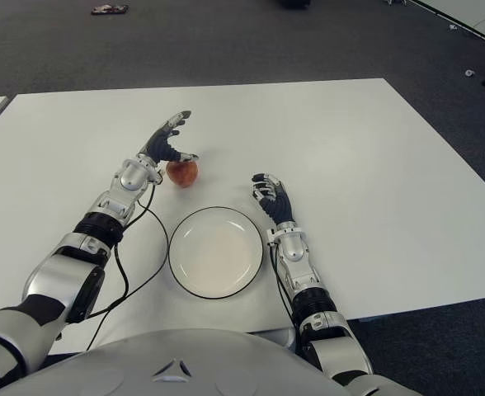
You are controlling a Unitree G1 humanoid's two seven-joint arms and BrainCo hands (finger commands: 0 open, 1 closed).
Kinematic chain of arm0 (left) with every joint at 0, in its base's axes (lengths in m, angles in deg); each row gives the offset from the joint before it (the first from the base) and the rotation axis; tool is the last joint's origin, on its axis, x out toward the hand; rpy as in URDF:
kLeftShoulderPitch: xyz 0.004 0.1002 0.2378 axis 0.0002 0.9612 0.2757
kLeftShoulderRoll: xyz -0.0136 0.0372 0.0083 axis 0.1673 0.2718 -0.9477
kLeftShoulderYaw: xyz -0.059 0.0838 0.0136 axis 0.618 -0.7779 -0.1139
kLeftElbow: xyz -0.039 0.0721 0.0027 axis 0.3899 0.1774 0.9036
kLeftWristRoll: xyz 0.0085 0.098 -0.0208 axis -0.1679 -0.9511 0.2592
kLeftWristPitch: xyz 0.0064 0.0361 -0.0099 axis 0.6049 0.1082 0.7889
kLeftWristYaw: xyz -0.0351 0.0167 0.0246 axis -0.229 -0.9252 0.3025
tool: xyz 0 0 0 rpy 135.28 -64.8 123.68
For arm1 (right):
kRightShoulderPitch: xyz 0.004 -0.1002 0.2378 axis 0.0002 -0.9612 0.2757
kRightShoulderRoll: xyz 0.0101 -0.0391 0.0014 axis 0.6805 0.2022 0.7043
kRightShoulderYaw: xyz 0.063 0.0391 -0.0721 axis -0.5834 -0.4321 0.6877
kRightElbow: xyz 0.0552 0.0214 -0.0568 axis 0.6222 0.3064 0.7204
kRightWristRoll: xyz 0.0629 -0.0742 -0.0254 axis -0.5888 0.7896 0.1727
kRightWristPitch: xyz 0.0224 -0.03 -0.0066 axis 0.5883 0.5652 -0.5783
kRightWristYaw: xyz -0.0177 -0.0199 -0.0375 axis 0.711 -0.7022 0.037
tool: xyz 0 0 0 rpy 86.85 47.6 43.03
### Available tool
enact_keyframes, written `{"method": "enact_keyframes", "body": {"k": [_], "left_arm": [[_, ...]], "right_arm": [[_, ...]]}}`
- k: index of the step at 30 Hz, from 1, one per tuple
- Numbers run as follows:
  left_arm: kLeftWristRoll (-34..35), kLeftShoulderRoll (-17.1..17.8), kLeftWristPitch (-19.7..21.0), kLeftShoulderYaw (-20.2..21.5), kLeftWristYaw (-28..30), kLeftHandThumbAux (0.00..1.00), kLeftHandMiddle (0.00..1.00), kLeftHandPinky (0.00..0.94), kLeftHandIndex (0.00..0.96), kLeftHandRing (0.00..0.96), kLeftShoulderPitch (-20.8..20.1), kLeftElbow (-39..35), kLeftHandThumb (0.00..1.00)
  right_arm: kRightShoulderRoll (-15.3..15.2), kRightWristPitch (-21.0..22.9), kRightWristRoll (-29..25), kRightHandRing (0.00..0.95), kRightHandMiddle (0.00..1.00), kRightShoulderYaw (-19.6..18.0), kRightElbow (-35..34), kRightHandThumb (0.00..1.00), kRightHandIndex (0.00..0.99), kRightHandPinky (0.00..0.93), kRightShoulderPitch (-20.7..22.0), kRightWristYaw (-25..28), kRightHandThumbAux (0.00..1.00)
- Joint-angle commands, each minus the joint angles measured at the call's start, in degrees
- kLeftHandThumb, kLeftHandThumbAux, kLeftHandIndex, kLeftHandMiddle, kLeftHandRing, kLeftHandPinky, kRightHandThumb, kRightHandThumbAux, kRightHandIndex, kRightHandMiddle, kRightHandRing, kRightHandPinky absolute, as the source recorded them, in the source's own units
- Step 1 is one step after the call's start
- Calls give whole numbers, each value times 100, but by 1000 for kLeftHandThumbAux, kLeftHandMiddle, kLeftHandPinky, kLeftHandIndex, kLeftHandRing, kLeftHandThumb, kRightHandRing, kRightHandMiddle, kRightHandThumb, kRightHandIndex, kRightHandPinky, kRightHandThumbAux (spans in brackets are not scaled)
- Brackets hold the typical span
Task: Put the apples into the plate.
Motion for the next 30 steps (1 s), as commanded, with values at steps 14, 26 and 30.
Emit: {"method": "enact_keyframes", "body": {"k": [14,26,30], "left_arm": [[-855,113,341,-322,-487,250,0,0,0,0,-87,270,0],[-1212,109,638,-541,-625,232,0,0,0,0,-243,618,0],[-1240,100,648,-555,-657,223,0,0,0,0,-270,707,0]], "right_arm": [[34,295,-15,319,332,45,313,661,296,331,-399,126,658],[27,325,64,319,329,70,266,662,295,336,-406,41,661],[29,389,55,315,324,71,230,658,293,333,-417,61,658]]}}
